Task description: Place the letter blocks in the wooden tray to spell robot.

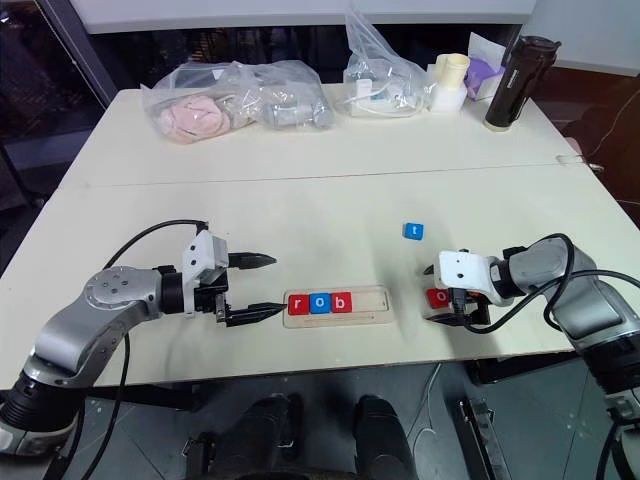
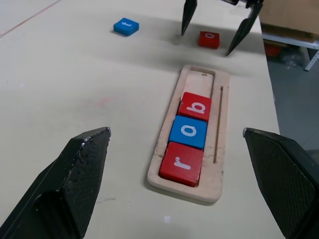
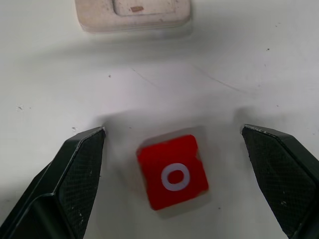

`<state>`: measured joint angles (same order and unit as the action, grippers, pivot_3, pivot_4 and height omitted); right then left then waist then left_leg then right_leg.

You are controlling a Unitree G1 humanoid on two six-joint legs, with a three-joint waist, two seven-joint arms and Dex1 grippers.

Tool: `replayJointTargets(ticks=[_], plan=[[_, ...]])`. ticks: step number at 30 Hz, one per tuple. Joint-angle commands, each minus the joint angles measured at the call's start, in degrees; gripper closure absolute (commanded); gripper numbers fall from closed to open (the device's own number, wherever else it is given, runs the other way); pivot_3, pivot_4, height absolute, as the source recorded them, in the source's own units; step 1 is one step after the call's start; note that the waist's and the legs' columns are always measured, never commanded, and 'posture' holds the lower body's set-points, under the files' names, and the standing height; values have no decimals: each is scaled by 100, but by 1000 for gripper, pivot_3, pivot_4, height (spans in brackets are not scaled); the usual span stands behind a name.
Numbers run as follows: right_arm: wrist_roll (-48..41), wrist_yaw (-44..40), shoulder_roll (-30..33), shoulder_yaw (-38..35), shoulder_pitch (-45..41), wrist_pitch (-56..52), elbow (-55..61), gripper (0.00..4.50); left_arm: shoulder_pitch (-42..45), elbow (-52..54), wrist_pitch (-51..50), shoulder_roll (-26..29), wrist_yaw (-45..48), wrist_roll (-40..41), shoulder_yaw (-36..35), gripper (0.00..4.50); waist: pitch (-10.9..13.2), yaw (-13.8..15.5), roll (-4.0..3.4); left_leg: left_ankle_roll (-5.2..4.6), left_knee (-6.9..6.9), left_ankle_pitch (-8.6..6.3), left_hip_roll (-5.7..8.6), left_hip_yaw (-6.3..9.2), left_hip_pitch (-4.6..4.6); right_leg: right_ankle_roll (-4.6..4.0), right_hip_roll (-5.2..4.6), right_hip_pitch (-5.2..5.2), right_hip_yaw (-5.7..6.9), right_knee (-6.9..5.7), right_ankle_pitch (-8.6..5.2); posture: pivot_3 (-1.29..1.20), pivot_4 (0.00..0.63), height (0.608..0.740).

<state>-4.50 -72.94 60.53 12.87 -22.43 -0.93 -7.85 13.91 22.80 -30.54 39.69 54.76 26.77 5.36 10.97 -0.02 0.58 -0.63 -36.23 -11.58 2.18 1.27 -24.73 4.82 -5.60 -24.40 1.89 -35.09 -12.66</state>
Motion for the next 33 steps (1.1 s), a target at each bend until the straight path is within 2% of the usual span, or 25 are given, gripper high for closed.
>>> replayJointTargets(ticks=[1, 10, 13, 18, 22, 26, 33], plan=[[271, -136, 2, 19, -97, 239, -476, 58, -24, 209, 2, 76, -21, 82, -186, 0, 0, 39, 0, 0, -1, 0, 0, 0, 3, 0, 0, 2, 0, 0, 0, 0, 150, 738], [317, -447, 44, -34, -216, 347, -855, 58, -54, 227, -13, 96, -44, 78, -181, 0, -2, 86, 3, 3, 0, -2, 1, -1, 20, -1, -4, 21, -6, 1, 1, 0, 150, 738], [315, -560, 95, -38, -180, 336, -881, 932, -55, 225, -4, 84, -57, 66, -171, 0, -2, 87, 3, 2, 2, -1, 1, 0, 20, -1, -4, 20, -7, 0, 1, 0, 150, 738], [308, -583, 2, -89, -255, 304, -943, 3389, -66, 221, 13, 86, -56, 59, -172, 0, -3, 75, 3, 3, -2, -2, 1, -1, 24, -5, -3, 23, -7, 0, 3, 0, 150, 738], [-46, -572, -197, -242, -340, -261, -494, 3384, -80, 207, 28, 96, -45, 51, -179, 0, -3, 74, 4, 8, -2, -4, 0, -1, 26, -6, -2, 25, -9, 0, 4, 0, 150, 738], [-519, -624, -398, -349, -521, -1235, 547, 3384, -81, 196, 38, 99, -27, 52, -175, 0, 0, 44, -1, 2, 6, -1, -1, -2, 24, -6, -1, 10, -16, -10, 5, 0, 150, 738], [-403, -407, -664, 32, -415, -1858, 1501, 3384, -106, 200, 68, 72, -24, 50, -152, 0, -1, 92, -1, 3, 5, -1, -2, -1, 19, -6, -2, 8, -10, -7, 4, 0, 150, 738]])
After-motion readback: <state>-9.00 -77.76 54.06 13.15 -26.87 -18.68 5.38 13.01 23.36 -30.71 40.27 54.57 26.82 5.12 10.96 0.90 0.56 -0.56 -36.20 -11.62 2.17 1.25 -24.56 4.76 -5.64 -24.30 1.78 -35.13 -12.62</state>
